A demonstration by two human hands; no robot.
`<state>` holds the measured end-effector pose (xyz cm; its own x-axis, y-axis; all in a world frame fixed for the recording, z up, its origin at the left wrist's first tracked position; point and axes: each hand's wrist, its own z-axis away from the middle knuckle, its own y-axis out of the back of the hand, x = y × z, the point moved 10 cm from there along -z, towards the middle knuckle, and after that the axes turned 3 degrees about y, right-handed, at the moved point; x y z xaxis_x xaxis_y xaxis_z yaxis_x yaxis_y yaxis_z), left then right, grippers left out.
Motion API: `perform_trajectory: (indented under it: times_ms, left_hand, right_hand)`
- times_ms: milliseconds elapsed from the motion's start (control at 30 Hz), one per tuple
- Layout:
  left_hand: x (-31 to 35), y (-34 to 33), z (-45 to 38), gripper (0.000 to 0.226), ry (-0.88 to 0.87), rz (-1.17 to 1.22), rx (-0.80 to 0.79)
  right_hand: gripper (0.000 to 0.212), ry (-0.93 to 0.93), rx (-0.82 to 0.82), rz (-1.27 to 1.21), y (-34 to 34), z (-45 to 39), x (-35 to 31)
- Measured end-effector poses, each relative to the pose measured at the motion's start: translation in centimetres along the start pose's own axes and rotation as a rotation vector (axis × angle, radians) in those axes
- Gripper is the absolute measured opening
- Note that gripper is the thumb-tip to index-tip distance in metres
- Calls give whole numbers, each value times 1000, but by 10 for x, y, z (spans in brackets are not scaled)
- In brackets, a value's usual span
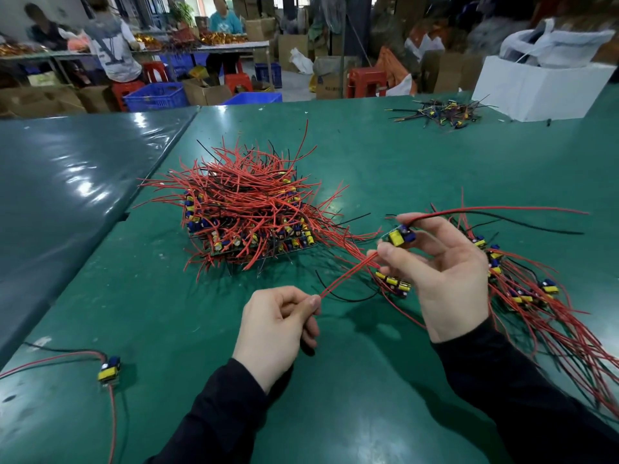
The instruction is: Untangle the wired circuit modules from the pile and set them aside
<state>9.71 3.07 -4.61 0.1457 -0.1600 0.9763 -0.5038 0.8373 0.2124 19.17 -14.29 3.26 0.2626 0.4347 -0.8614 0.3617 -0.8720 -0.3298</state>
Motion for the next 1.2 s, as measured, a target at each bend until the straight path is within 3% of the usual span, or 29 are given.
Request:
perform_trajectory:
  times_ms: [133, 300, 400, 500, 567, 667, 700, 867, 1000, 1200]
  left_hand:
    - [-2, 11, -1, 38, -3, -59, 91]
    - [1, 14, -1, 45, -47, -135, 119]
    - [3, 16, 1, 45, -65, -215, 133]
    - [9, 24, 0, 33, -84, -242, 188]
    - [20, 22, 3, 4, -152, -414, 194]
    - [27, 3, 9, 56, -257, -646, 89]
    - [34, -2, 13, 57, -313, -654, 71]
    - [55, -9, 27, 10, -401, -351, 35]
    - [51, -4, 24, 20, -368, -343, 76]
    - [49, -3, 22, 31, -338, -306, 87]
  right_hand:
    - [30, 73, -189, -5, -26, 15, -9]
    - [30, 62, -117, 0, -16, 7, -11]
    - [32, 53, -225, 1, -30, 16, -7]
    - [32, -40, -205, -6, -23, 9, 2]
    - [30, -123, -144, 19, -10, 1, 15]
    - [31, -250, -164, 80, -8, 1, 35]
    - [32, -273, -190, 95, -11, 3, 41]
    - [33, -294, -291, 128, -25, 16, 51]
    - [36, -326, -356, 118, -32, 19, 52]
    - [23, -197, -332, 199, -33, 20, 41]
